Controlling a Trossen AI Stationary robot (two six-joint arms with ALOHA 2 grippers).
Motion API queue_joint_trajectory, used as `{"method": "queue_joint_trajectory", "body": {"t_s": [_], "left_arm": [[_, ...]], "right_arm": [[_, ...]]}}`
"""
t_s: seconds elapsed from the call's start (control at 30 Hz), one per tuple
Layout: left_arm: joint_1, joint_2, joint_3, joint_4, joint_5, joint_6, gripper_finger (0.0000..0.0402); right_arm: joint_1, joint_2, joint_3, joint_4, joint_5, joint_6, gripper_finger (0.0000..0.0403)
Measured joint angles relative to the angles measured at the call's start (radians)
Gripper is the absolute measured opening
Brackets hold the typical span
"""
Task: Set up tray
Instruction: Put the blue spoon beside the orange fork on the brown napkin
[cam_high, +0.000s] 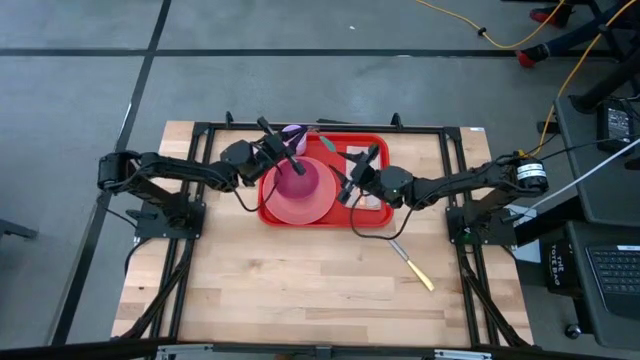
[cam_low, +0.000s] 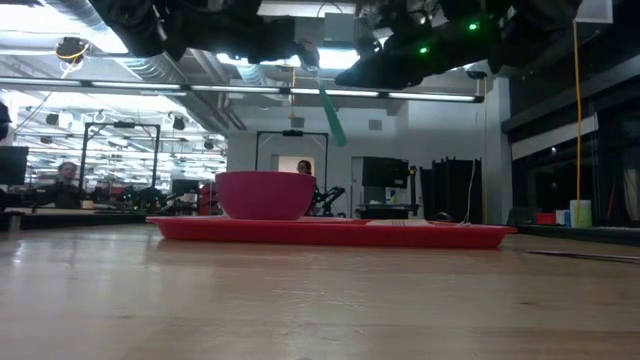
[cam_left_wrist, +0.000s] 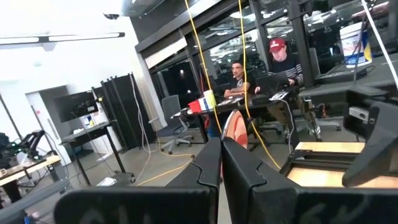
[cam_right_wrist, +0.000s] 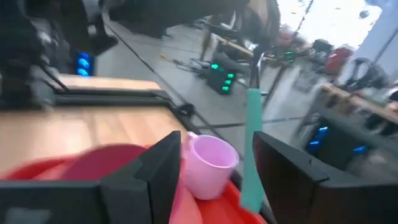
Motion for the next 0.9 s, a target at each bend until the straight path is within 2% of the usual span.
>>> {"method": "queue_joint_trajectory", "body": {"t_s": [0.2, 0.37, 0.57, 0.9], "left_arm": [[0.0, 0.061, 0.001, 0.067, -0.021, 0.005, 0.0002], [-0.002, 0.087, 0.016, 0.07, -0.082, 0.064, 0.0002], [-0.002, 0.086, 0.017, 0.085, -0.078, 0.069, 0.0002], [-0.011, 0.084, 0.017, 0.088, -0.077, 0.024, 0.0002]], "right_arm": [[0.0, 0.123, 0.107, 0.006, 0.067, -0.128, 0.0204], [0.004, 0.211, 0.204, -0.013, 0.296, -0.194, 0.0204], [0.005, 0.265, 0.232, -0.007, 0.278, -0.194, 0.0204], [-0.028, 0.279, 0.232, 0.022, 0.279, -0.191, 0.0204]]}}
